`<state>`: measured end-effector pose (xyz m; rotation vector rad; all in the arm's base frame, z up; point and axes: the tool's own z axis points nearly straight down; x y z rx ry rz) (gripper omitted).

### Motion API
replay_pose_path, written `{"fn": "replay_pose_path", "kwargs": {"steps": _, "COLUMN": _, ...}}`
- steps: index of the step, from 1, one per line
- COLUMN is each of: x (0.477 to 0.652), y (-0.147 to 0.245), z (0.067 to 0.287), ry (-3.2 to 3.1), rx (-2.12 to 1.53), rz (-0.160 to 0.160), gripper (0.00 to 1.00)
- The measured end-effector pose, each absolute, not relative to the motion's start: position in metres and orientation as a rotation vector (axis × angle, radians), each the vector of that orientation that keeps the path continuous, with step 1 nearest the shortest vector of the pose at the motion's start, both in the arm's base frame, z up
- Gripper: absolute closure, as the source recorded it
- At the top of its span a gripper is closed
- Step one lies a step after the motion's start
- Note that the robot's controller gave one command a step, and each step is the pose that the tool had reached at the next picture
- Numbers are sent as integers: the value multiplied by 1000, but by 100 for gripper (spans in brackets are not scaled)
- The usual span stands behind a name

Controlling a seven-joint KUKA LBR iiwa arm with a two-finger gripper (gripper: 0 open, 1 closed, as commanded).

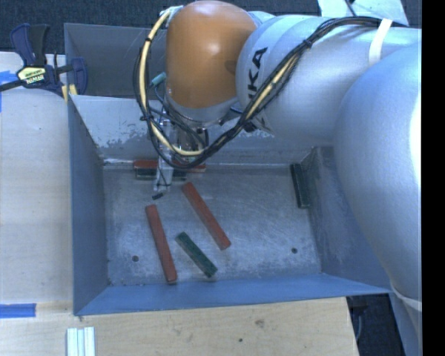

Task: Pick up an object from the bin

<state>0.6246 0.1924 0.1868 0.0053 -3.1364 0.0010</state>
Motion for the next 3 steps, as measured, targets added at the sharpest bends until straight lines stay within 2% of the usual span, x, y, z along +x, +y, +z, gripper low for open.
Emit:
{"fn": "replay_pose_path", "kwargs": {"steps": 1, "x": 627, "y": 191, "z": 192, "ry": -3145, "rx": 0, "rz": -2, "gripper": 0}}
{"fn": "replay_pose_path", "kwargs": {"steps": 2, "x": 610, "y": 188, "z": 146, "ry": -3137, "rx": 243, "rz": -1, "gripper": 0}}
{"fn": "replay_pose_path", "kwargs": {"steps": 3, "x": 585, "y": 178, "z": 149, "ry": -3046, "rx": 769, "rz": 0, "gripper": 0}}
